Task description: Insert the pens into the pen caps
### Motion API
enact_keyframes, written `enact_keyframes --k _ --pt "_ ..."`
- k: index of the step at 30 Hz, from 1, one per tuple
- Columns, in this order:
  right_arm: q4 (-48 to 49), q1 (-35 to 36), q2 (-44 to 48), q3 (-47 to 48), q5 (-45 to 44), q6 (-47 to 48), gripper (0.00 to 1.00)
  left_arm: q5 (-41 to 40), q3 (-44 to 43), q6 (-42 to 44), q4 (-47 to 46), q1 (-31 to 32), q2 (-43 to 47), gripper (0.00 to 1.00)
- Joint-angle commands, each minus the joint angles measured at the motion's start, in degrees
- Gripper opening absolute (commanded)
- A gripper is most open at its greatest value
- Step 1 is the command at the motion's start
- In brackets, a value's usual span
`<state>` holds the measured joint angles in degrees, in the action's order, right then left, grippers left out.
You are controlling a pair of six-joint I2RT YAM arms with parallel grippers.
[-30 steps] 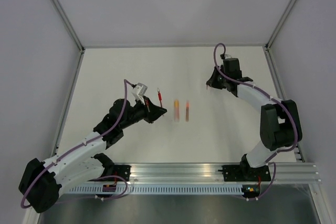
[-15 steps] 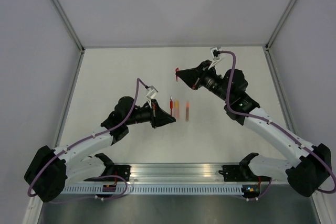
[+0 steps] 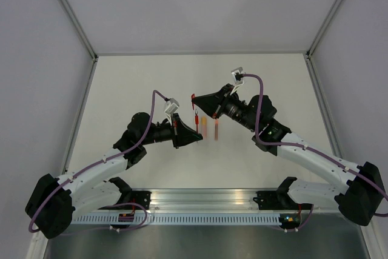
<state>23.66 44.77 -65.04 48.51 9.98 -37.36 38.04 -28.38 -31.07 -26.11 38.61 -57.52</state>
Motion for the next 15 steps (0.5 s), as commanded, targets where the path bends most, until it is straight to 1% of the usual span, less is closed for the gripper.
enact_keyframes --k 1,10,15 --pt "6.13 1.19 0.61 -1.05 -1.45 -0.69 0.0 0.46 -0.45 -0.48 -2.72 0.06 1.0 0.02" --pt "6.31 2.34 2.89 -4.3 -3.73 0.27 0.0 -0.6 0.08 -0.4 -2.63 0.06 2.14 0.02" --pt "6.4 2.42 3.25 -4.83 -3.3 0.28 0.0 -1.22 0.26 -0.22 -2.46 -0.03 2.5 0.02"
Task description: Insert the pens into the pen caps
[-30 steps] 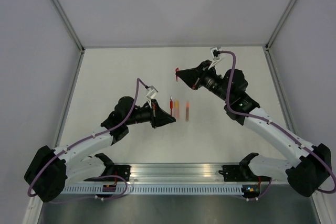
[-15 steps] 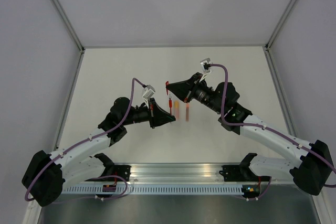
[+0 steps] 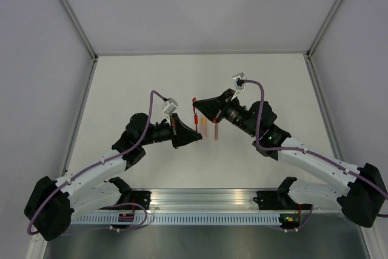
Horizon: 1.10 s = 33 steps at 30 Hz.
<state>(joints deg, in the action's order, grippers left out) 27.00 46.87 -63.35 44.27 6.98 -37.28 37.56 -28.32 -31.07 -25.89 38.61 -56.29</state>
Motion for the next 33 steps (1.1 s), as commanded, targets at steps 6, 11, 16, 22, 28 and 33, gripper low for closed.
enact_keyframes --k 6,11,16,22,28,33 --pt "4.37 0.85 2.62 -2.43 -0.22 0.1 0.0 -1.0 0.19 -0.31 -2.59 0.06 1.45 0.02" --pt "4.81 1.55 2.36 -2.87 0.75 0.8 0.0 -1.26 0.28 -0.57 -2.67 -0.03 1.54 0.02" --pt "3.94 3.57 1.74 -3.22 -0.12 2.73 0.0 -2.05 0.54 -0.66 -2.76 0.06 2.15 0.02" --pt "5.51 6.21 1.92 -6.48 -2.24 4.84 0.0 -4.78 1.51 -1.01 -2.76 0.06 4.17 0.02" --pt "6.04 9.02 2.09 -8.58 -3.99 6.51 0.0 -7.5 1.51 -1.62 -1.36 0.06 5.14 0.02" --pt "4.73 10.43 2.62 -9.56 -6.28 8.71 0.0 -7.16 1.77 -2.33 -1.62 0.06 6.02 0.02"
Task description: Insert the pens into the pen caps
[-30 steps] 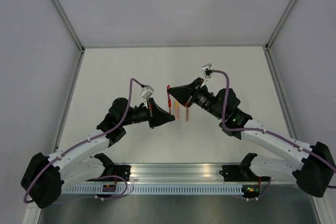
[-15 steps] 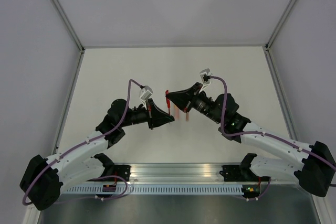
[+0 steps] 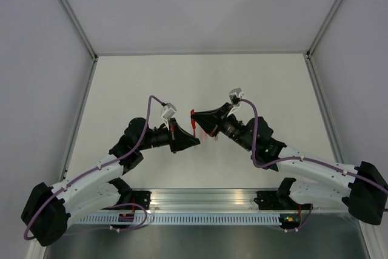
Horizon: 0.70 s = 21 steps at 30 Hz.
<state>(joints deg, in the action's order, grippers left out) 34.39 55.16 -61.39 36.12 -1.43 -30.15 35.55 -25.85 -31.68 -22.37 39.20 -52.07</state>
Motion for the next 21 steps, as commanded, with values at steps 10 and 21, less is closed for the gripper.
enact_keyframes --k 10,21 --pt "-5.12 2.68 -0.31 -1.05 6.26 2.56 0.0 -5.32 -0.35 -1.19 -5.23 -0.62 2.94 0.02" --pt "-10.28 3.03 1.44 1.49 3.56 3.78 0.05 -1.29 -0.79 -0.4 -5.84 -0.53 2.33 0.02"
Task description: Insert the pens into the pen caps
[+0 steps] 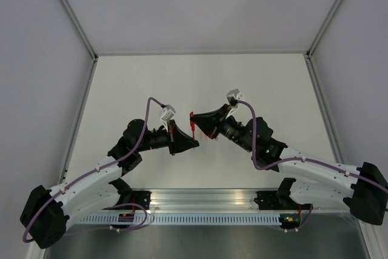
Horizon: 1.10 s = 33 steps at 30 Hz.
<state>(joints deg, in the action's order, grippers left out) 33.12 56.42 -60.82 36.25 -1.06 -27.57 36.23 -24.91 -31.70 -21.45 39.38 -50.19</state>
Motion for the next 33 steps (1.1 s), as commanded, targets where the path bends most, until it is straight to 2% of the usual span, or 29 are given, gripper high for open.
enact_keyframes --k 1,5,13,22,26,29,32,33 --pt "-10.26 1.76 1.05 3.63 2.04 2.42 0.12 -1.43 -1.81 -0.46 -7.46 -0.7 0.27 0.02" --pt "-15.88 1.67 0.44 9.09 -1.57 5.07 0.24 -0.19 -1.64 -0.55 -8.25 -0.7 0.27 0.02" --pt "-19.15 1.76 -1.4 15.33 -4.82 6.56 0.5 0.25 -1.46 -0.46 -8.69 -0.79 0.36 0.02" --pt "-21.35 1.67 -4.75 19.56 -6.41 7.97 0.53 0.77 -1.29 -0.46 -9.22 -0.7 0.89 0.02" --pt "-20.82 1.76 -5.1 19.65 -6.32 8.15 0.5 0.95 -1.29 -0.55 -9.31 -0.7 0.71 0.02" --pt "-20.56 1.67 -5.28 19.12 -5.1 7.71 0.41 0.86 -1.2 -0.55 -9.31 -0.7 0.71 0.02" --pt "-18.9 1.76 -5.1 16.67 -2.29 6.49 0.22 0.51 -1.2 -0.82 -9.4 -0.7 0.8 0.02" --pt "-18.28 1.76 -5.01 15.79 -1.5 6.13 0.12 0.25 -1.2 -0.82 -9.4 -0.7 0.97 0.02"
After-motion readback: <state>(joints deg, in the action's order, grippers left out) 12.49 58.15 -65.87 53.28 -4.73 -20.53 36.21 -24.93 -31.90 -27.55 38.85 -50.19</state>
